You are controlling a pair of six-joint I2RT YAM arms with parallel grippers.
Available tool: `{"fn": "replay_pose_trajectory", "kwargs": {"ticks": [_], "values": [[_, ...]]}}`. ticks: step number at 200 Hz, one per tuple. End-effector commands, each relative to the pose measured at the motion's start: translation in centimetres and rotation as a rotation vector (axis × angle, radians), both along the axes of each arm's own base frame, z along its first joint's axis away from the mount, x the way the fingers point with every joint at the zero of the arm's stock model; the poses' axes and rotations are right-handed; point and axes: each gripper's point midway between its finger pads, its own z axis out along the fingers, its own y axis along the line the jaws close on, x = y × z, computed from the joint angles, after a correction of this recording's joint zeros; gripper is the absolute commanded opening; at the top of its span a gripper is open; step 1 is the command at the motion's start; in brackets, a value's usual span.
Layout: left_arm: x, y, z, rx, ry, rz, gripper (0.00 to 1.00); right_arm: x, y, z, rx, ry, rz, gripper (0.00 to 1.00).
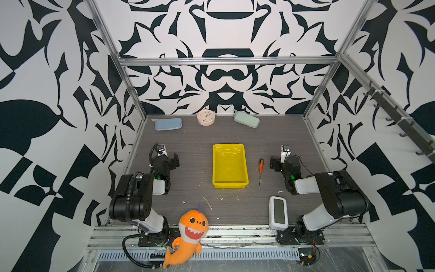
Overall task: Put the screwdriver in the bin
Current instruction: Pick up the screwdriver from the middle-right of the table.
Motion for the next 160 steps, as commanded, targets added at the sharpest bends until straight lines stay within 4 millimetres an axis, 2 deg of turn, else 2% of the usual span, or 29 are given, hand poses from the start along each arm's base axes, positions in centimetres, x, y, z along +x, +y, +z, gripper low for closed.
{"fn": "replay_pose_trajectory", "kwargs": {"ticks": [1,61,90,97,99,103,105,109,132,135,151,160], "values": [[0.6,0.1,1.3,-0.008,-0.047,0.003,1.00,0.7,0.2,1.8,0.001,-0.058,0.010,1.00],[0.6,0.1,1.3,-0.010,-0.045,0.002,1.00,0.1,0.7,2.1,0.012,-0.093,0.046,1.00],[0.1,0.1,1.6,-0.012,-0.073,0.004,0.99,-1.8,2.5,4.4,0.014,-0.195,0.157,1.00],[-0.1,-0.3,2.3,-0.007,-0.103,-0.017,1.00,-2.1,2.4,5.1,0.012,-0.184,0.146,1.00],[-0.3,-0.3,2.4,-0.007,-0.110,-0.021,1.00,-2.0,2.4,6.0,0.016,-0.206,0.142,1.00],[-0.5,-0.4,2.8,-0.007,-0.125,-0.022,1.00,-2.2,2.3,6.2,0.023,-0.180,0.122,1.00],[-0.6,-0.4,3.0,-0.009,-0.131,-0.021,0.99,-2.1,2.1,7.0,0.031,-0.189,0.108,1.00],[-0.9,-0.5,3.4,-0.006,-0.139,-0.021,1.00,-2.3,1.9,6.8,0.053,-0.134,0.080,1.00],[-1.8,-0.4,5.3,0.043,-0.091,0.019,1.00,-2.5,2.3,10.4,0.176,-0.038,0.021,1.00],[-2.0,-0.2,6.6,0.042,-0.109,0.035,0.99,-2.5,2.6,10.8,0.189,-0.039,0.033,1.00],[-2.8,-0.2,10.1,-0.010,-0.101,0.086,1.00,-2.2,3.5,10.9,0.227,-0.031,0.040,1.00],[-3.3,-1.3,12.0,-0.052,-0.099,0.050,1.00,-1.9,3.4,10.2,0.246,-0.020,0.020,1.00]]}}
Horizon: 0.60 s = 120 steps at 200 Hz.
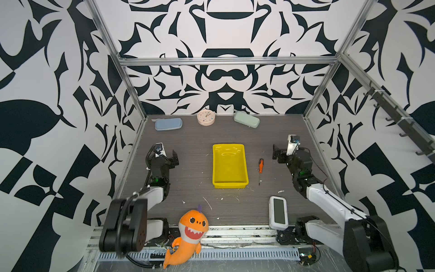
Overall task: Put the screwdriver in the bin
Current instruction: Pick up the screwdriver from the middle-right of the table.
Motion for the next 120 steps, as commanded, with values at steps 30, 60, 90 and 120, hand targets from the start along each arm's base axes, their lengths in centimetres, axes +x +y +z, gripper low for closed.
{"fn": "replay_pose_trajectory", "kwargs": {"ticks": [30,60,90,120], "values": [[-4.8,-2.3,7.2,-0.284,0.111,-0.016,0.99,-1.1,-1.4,-8.3,0.295,0.429,-0.271,1.00],[-9.4,-2.9,2.4,-0.483,0.280,0.035,1.00,-0.9,-0.2,-11.8,0.471,0.576,-0.244,0.99],[-10.3,-3.9,-0.2,-0.530,0.272,-0.022,1.00,-1.9,-1.8,-12.1,0.454,0.572,-0.338,1.00],[-12.3,-0.2,-1.7,-0.547,0.331,0.259,1.00,-5.5,-6.1,-12.8,0.487,0.581,-0.633,0.99]]}}
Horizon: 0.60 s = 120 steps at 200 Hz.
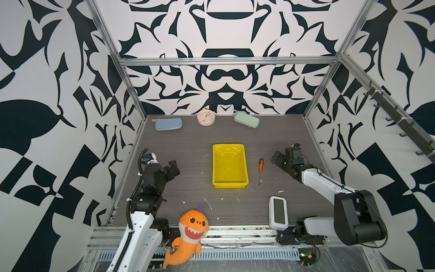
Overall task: Put the screwdriver in the bin
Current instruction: Pick up the screwdriver from the middle-right of the table.
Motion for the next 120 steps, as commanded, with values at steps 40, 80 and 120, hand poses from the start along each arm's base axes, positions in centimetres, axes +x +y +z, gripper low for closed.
{"fn": "replay_pose_trajectory", "kwargs": {"ticks": [40,80,120], "values": [[-2.3,3.0,-2.0,-0.035,0.186,0.256,1.00,-1.3,0.1,1.6,0.127,-0.107,-0.027,0.96],[-1.6,1.5,-3.2,-0.076,0.249,0.196,1.00,0.2,7.2,3.2,0.046,-0.176,0.264,0.90],[-0.4,0.9,-4.1,-0.077,0.299,0.166,1.00,1.4,10.2,1.2,-0.148,-0.033,0.368,0.73]]}}
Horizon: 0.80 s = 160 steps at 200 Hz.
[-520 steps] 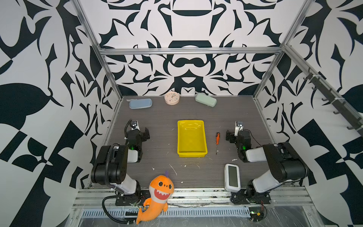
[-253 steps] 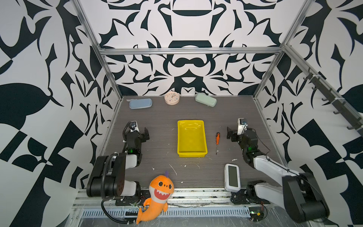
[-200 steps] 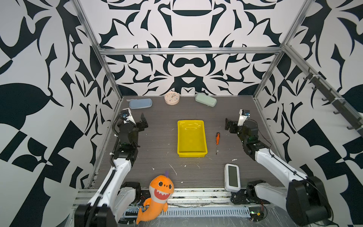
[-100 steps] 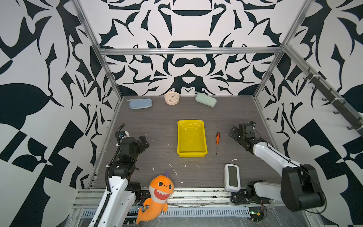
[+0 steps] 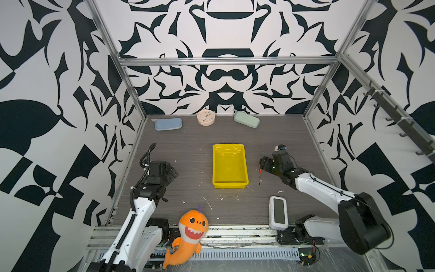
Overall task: Put the screwdriver in the bin
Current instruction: Pick up the screwdriver from the middle-right of the table.
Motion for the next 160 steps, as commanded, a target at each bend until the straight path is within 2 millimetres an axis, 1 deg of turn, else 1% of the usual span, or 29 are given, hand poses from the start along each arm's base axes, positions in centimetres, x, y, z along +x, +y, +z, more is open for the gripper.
{"fn": "replay_pose_trajectory", "kwargs": {"ticks": [1,26,43,47,59,77,93,105,114,118,124,138,142,145,150,155,160], "values": [[1.0,-0.5,0.9,-0.025,-0.001,-0.007,0.99,1.8,-0.2,0.6,-0.134,-0.009,0.010,0.73],[2.0,-0.9,0.2,-0.024,0.038,-0.029,1.00,2.1,-0.2,-1.3,-0.167,0.092,-0.004,0.72],[2.1,-0.8,-0.5,-0.009,0.097,-0.023,1.00,2.3,0.4,-2.1,-0.152,0.131,0.001,0.71],[2.0,-0.7,-0.7,-0.007,0.112,-0.019,1.00,2.2,1.1,-2.4,-0.128,0.148,0.024,0.71],[2.0,-0.7,-1.1,-0.004,0.136,-0.013,1.00,2.2,1.4,-2.8,-0.126,0.179,0.035,0.70],[2.3,-0.6,-1.3,-0.001,0.140,-0.013,1.00,2.2,1.4,-3.4,-0.132,0.207,0.030,0.68],[2.5,-0.6,-0.9,-0.003,0.131,-0.009,1.00,2.2,1.3,-3.9,-0.139,0.227,0.021,0.67],[2.9,-1.5,0.2,-0.058,0.112,-0.014,0.99,2.2,1.0,-4.3,-0.158,0.247,0.008,0.67],[3.5,-2.9,1.8,-0.132,0.070,-0.041,1.00,2.0,0.6,-4.8,-0.181,0.269,-0.003,0.65],[3.7,-3.6,2.5,-0.162,0.045,-0.056,1.00,2.2,0.0,-4.8,-0.211,0.268,-0.025,0.64],[4.0,-4.6,3.7,-0.202,0.005,-0.077,0.99,2.1,0.0,-5.1,-0.217,0.278,-0.031,0.63],[4.5,-6.3,6.4,-0.261,-0.093,-0.127,1.00,2.1,-0.1,-5.7,-0.230,0.298,-0.033,0.60],[4.6,-6.5,7.1,-0.271,-0.115,-0.131,0.99,2.1,-0.2,-5.8,-0.231,0.302,-0.034,0.58],[4.6,-6.5,7.5,-0.273,-0.127,-0.128,1.00,2.1,-0.1,-5.9,-0.234,0.305,-0.032,0.54],[4.7,-6.3,8.2,-0.271,-0.150,-0.114,0.99,2.1,-0.2,-6.1,-0.238,0.309,-0.032,0.50],[4.8,-5.9,8.8,-0.263,-0.169,-0.093,1.00,2.1,-0.2,-6.3,-0.240,0.312,-0.031,0.44],[4.9,-5.6,9.5,-0.260,-0.187,-0.076,1.00,2.1,-0.1,-6.4,-0.240,0.316,-0.030,0.41]]}}
